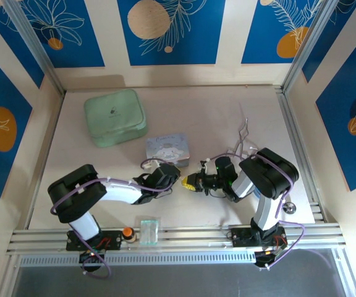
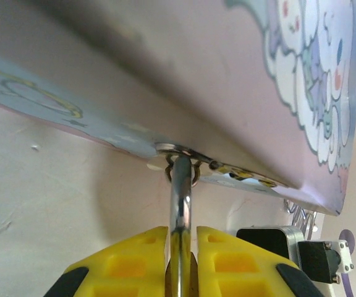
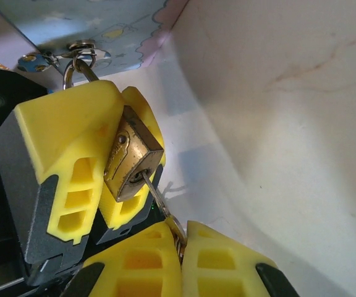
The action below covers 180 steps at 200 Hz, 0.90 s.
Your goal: Unlock the padlock with the key
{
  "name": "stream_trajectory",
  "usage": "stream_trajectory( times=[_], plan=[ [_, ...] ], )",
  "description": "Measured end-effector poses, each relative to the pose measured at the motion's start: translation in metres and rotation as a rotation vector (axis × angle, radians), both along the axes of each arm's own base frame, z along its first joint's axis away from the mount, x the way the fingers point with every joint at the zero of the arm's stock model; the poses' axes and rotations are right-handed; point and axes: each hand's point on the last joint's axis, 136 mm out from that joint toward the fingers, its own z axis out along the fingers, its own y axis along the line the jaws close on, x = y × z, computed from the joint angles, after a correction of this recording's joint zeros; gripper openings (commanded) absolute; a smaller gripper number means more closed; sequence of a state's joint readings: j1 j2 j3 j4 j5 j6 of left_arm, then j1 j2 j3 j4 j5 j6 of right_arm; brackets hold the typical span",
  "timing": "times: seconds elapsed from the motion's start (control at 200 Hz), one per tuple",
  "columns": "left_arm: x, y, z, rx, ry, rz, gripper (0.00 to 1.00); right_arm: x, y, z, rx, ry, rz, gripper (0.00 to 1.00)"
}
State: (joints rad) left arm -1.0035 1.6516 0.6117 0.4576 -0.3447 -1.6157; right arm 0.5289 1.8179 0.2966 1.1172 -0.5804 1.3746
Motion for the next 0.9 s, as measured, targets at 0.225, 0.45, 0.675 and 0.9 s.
stream_trajectory(
  times=[0.225,0.45,0.675,0.9],
  plan=[
    [0.0004,0.0005,-0.0001,0.001,0.0,0.001,0.0,-0.0017,0.0023,0.0011,0.007,-0.002,0.009,0.0],
    [0.001,0.0017,-0.0009,0.014,-0.004,-0.005,0.0,-0.0022,0.0044,0.0001,0.004,0.017,0.03,0.0],
    [0.0005,-0.0014,0.0004,0.003,-0.002,-0.024,0.0,0.0005,-0.0008,0.0036,0.05,0.034,0.062,0.0],
    [0.0006,-0.0019,0.0011,0.0,-0.001,-0.029,0.0,-0.0008,0.0,0.0045,0.06,0.056,0.102,0.0]
  ],
)
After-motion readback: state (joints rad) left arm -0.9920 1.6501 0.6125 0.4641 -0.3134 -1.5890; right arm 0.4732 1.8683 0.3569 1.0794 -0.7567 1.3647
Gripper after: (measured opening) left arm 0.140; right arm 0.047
